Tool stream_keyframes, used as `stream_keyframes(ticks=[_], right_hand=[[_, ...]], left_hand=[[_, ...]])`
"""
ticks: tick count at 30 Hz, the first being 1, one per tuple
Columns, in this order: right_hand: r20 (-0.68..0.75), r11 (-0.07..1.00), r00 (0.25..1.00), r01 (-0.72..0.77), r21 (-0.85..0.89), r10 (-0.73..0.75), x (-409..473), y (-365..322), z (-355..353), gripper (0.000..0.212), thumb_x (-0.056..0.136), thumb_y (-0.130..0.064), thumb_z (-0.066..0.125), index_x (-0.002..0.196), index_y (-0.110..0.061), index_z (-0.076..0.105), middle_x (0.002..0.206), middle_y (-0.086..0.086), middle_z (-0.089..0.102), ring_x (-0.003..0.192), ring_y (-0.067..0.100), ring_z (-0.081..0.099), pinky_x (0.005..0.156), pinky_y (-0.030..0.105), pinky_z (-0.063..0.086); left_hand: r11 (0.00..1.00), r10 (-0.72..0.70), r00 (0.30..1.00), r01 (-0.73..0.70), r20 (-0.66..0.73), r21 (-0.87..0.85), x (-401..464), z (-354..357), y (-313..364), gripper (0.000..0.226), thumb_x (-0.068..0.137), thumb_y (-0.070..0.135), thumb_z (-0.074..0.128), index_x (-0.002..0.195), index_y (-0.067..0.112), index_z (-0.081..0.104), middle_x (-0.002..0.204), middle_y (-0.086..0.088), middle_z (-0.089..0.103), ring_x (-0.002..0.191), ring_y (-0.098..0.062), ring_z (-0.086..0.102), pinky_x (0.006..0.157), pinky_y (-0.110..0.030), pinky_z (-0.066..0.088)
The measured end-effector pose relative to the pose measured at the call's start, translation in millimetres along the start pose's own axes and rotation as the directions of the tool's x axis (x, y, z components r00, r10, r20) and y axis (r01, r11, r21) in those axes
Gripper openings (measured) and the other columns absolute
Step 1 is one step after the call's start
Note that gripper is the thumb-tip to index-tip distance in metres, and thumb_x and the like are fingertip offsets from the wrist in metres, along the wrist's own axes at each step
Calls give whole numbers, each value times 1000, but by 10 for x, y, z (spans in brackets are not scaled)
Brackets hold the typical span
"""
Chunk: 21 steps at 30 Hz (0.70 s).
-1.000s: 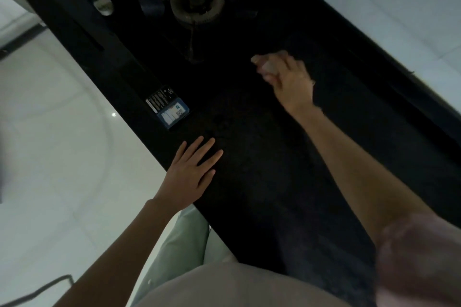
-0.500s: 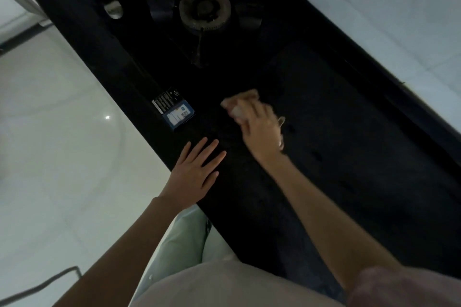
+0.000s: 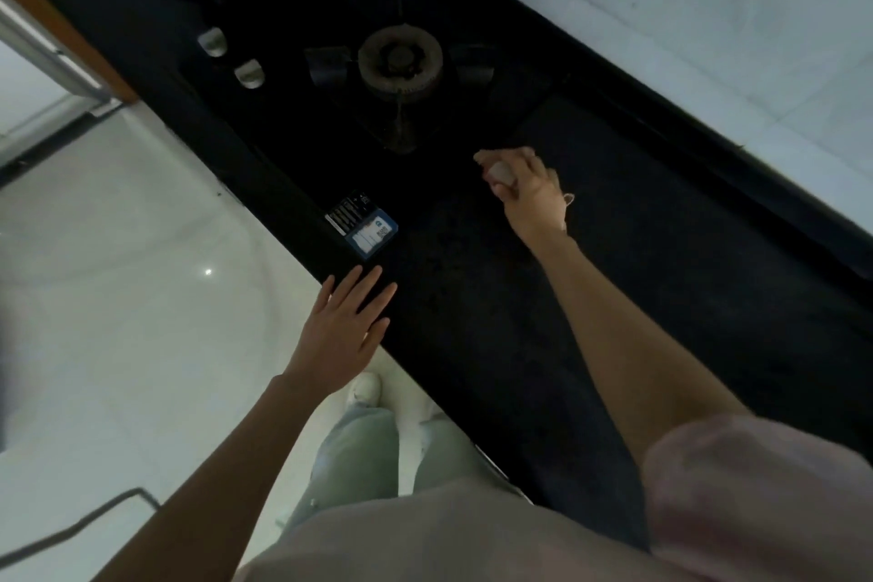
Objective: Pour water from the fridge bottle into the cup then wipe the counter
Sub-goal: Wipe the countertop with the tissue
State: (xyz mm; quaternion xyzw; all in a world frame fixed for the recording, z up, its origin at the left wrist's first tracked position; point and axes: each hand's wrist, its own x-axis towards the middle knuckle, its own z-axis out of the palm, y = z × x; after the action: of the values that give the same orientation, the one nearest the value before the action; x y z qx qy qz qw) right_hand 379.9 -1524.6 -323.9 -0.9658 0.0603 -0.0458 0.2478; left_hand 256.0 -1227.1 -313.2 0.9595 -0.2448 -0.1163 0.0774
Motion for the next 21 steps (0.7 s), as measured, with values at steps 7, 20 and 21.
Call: stream_keyframes(ticks=[7,20,21], right_hand=[[-71,989,987,142,-35,-144,-1634,-501,387,39,89,-25,57,128,-21,59,125,2,60,108,26,55,87,40,49],[-157,956,945,-293,-23,286,104,-151,236,38,88,-27,62,126,-26,57,127,5,54,112,34,50,91,42,45],[-172,956,944,-291,-24,283,72,-208,263,39,88,-26,61,126,-27,56,128,4,54,112,34,50,91,42,45]], left_hand=[[990,126,991,-129,50,64,8,-18,-610,50,99,35,28,138,15,51,148,-13,44,139,-34,37,111,-53,35],[955,294,956,-294,1,29,23,137,-836,47,99,31,35,139,14,51,146,-16,46,136,-38,41,109,-55,36],[954,299,954,-298,-14,29,13,142,-833,46,98,30,36,138,13,52,145,-16,47,135,-39,41,108,-55,37]])
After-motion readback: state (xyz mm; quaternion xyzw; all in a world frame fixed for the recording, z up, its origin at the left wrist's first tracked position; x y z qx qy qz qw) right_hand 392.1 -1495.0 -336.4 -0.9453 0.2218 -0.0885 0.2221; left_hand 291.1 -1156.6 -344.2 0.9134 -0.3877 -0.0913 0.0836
